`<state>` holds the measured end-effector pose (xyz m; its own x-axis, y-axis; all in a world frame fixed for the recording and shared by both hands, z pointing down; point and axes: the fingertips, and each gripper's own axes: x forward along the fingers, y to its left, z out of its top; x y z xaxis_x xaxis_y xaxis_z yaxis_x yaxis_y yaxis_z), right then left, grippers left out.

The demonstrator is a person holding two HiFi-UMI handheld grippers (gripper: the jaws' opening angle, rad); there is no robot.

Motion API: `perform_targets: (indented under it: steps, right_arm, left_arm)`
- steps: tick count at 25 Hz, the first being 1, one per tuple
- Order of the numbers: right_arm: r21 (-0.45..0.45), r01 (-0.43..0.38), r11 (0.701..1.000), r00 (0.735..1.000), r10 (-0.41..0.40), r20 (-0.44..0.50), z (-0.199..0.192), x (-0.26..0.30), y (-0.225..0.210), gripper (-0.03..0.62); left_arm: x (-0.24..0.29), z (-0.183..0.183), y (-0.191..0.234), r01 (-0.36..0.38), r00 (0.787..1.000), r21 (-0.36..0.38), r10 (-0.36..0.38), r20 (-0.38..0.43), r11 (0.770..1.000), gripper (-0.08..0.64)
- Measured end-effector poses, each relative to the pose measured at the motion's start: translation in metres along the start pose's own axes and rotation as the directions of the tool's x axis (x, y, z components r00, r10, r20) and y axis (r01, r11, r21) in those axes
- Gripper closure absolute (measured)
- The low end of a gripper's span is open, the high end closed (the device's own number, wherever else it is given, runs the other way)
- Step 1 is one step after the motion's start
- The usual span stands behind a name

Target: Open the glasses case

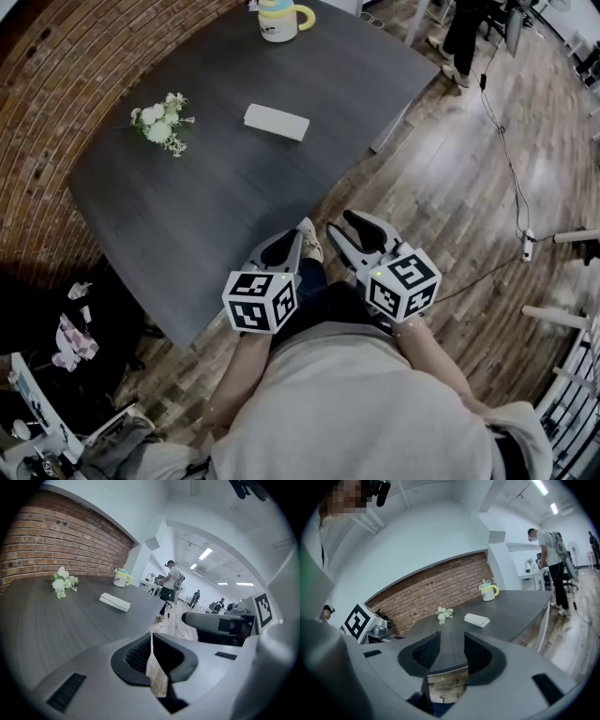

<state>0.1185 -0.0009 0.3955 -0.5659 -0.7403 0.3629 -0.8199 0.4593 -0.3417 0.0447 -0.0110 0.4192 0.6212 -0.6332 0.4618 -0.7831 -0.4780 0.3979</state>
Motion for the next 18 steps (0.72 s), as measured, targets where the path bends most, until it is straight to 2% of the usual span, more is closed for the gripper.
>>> perform_targets:
  steps: [7,12,18]
  right_arm:
    - [0.065,0.005,0.998,1.0,-0.003,-0.03,-0.003,0.014,-0.019,0.44]
    - [0.08,-0.009,0.997,0.998,0.014,-0.062,0.002,0.034,-0.043,0.44]
    - [0.066,-0.053,0.996,0.996,0.058,-0.074,0.035,0.076,-0.07,0.426]
  left_arm:
    - [0.02,0.003,0.019,-0.022,1.0,-0.045,0.021,-0.022,0.999,0.531]
    - [0.045,0.014,0.029,-0.02,0.999,-0.061,0.019,-0.03,0.998,0.531]
    - [0.082,0.052,0.051,-0.039,0.999,-0.07,0.039,-0.009,0.997,0.531]
